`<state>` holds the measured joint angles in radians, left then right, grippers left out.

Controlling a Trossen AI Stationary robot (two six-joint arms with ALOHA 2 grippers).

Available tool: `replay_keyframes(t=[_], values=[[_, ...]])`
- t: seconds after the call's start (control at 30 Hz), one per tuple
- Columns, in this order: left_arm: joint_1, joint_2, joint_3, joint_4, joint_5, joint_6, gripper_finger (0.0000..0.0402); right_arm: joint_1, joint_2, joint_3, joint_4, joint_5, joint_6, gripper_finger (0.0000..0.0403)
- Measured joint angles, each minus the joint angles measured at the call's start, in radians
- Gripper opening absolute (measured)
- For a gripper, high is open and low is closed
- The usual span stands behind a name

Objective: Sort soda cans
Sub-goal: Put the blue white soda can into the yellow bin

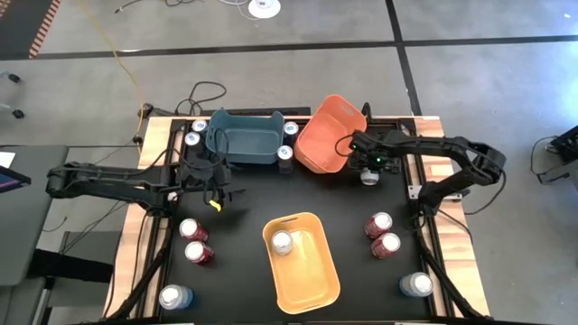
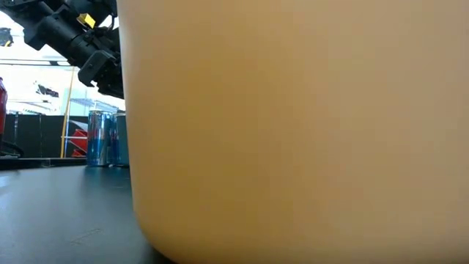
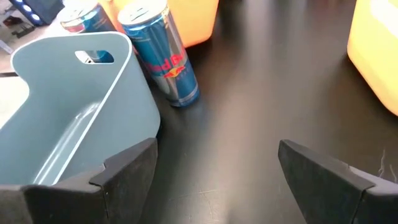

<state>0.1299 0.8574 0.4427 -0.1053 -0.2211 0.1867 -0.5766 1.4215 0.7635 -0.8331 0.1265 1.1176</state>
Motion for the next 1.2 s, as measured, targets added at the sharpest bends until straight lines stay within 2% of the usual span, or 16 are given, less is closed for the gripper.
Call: replay_keyframes(t=[0.07, 0.23, 0.43, 0.6, 0.77, 0.9, 1.1, 1.2], values=[[0.000, 0.000, 0.000, 0.004, 0.000, 0.000, 0.0332, 0.000, -0.005, 0.000, -0.014, -0.003, 0.000, 0.0266], [0.000, 0.000, 0.000, 0.024, -0.001, 0.014, 0.0332, 0.036, -0.059, 0.008, -0.104, -0.031, -0.012, 0.0266], [0.000, 0.000, 0.000, 0.098, -0.002, 0.075, 0.0332, 0.163, -0.182, 0.076, -0.193, -0.038, -0.027, 0.0266], [0.000, 0.000, 0.000, 0.170, -0.001, 0.155, 0.0332, 0.301, -0.292, 0.134, -0.168, -0.022, -0.007, 0.0266], [-0.006, 0.000, 0.000, 0.276, 0.071, 0.269, 0.0332, 0.475, -0.354, 0.174, -0.049, 0.071, 0.023, 0.0266], [-0.036, 0.000, 0.000, 0.429, 0.122, 0.247, 0.0332, 0.603, -0.362, 0.187, 0.063, 0.159, 0.010, 0.0266], [-0.081, 0.000, 0.000, 0.518, 0.139, 0.290, 0.0332, 0.711, -0.330, 0.187, 0.235, 0.196, -0.051, 0.0266], [-0.091, 0.004, 0.000, 0.510, 0.138, 0.264, 0.0332, 0.743, -0.284, 0.187, 0.340, 0.201, -0.169, 0.0266]])
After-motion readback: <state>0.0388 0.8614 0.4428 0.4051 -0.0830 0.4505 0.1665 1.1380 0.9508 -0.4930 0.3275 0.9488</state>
